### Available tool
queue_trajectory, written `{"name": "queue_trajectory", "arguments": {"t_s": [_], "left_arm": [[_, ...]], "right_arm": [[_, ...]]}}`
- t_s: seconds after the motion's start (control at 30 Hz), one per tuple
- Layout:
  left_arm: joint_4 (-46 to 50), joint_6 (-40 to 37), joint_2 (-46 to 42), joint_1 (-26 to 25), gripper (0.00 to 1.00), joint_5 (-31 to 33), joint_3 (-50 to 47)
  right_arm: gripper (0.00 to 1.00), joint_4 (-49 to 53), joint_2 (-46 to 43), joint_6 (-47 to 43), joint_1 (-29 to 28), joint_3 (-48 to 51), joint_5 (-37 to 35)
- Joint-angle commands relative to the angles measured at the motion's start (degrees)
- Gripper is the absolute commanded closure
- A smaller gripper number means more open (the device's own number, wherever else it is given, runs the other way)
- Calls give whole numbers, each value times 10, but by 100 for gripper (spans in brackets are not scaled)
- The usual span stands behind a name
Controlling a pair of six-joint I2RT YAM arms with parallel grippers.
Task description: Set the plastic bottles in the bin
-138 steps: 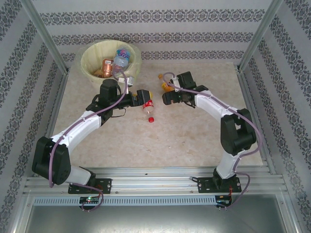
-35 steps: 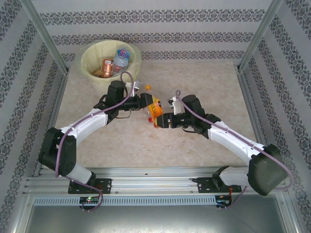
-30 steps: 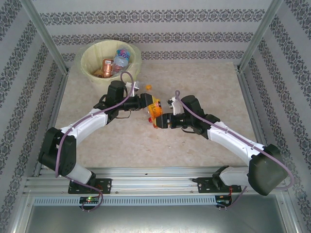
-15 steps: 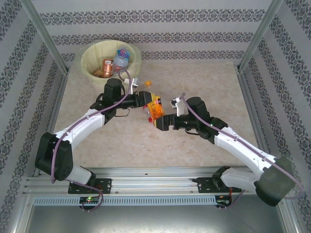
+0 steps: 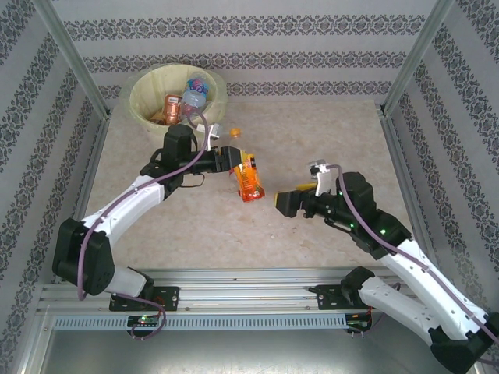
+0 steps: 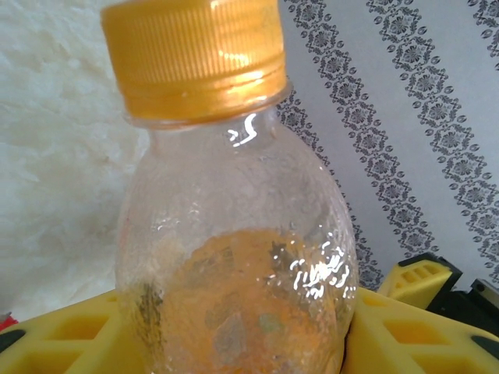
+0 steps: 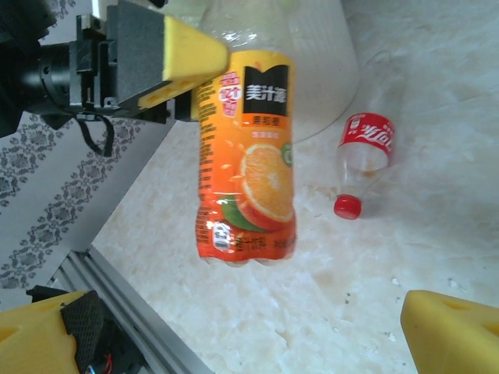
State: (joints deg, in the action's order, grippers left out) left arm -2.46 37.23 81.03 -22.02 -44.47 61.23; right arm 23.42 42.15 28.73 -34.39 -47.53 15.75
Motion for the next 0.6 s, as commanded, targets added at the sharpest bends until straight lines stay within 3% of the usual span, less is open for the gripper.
{"name": "queue_trajectory", "arguments": {"t_s": [0.0, 0.37, 0.57], "left_arm": [[60, -70, -48, 3, 44, 38, 41], [374, -226, -75, 4, 44, 275, 261], [474, -277, -43, 9, 45, 416, 394]], "right_arm": [[2, 29, -34, -8, -3, -25, -34], [2, 106, -134, -24, -2, -39, -57], [2, 121, -169, -28, -2, -45, -53]]}}
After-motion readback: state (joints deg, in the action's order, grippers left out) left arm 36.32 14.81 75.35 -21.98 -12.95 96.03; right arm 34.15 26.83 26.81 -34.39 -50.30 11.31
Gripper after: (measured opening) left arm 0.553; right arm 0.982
